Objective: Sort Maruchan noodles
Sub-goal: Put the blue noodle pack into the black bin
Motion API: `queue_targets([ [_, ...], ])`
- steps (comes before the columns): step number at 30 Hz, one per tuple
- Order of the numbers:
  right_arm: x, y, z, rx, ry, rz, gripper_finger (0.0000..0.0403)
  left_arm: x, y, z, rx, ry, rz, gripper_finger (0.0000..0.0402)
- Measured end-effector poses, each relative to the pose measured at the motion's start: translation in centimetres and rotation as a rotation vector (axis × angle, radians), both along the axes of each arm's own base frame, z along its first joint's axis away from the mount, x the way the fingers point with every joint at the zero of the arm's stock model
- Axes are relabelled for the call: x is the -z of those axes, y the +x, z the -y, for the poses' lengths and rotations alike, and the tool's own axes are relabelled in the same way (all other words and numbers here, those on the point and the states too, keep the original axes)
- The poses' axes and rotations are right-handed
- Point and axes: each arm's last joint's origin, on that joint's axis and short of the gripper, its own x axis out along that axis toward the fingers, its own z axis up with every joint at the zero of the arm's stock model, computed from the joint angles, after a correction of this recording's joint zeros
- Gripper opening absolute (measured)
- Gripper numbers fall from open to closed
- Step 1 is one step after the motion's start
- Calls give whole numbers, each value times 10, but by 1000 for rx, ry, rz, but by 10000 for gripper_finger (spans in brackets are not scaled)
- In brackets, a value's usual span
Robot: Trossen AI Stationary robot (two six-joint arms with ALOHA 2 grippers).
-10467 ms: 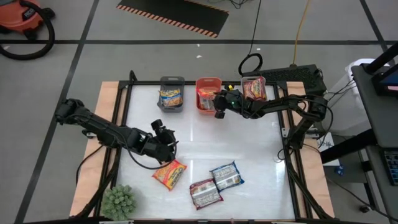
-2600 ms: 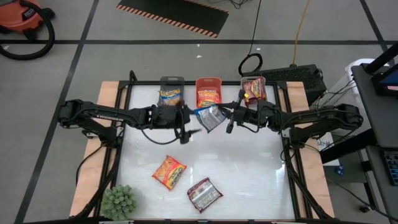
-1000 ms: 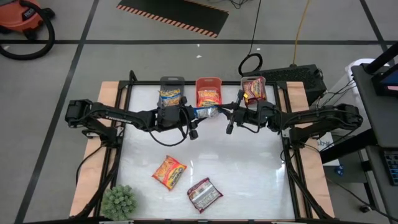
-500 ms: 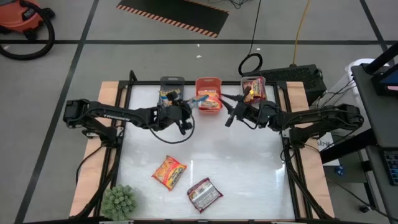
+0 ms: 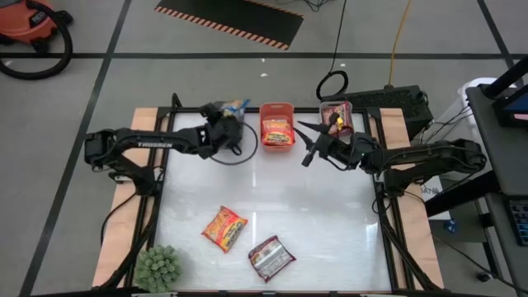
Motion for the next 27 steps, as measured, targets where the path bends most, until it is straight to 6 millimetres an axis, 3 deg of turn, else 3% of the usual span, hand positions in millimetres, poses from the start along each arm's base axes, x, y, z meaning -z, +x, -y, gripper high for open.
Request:
queue_targets([
  [9,0,0,0,1,-5,-3,100,12,-27,-27,-196,-86,-43,139],
  [27,0,0,0,-5,3,2,100,14,-28,-31,-200,-194,86,158],
])
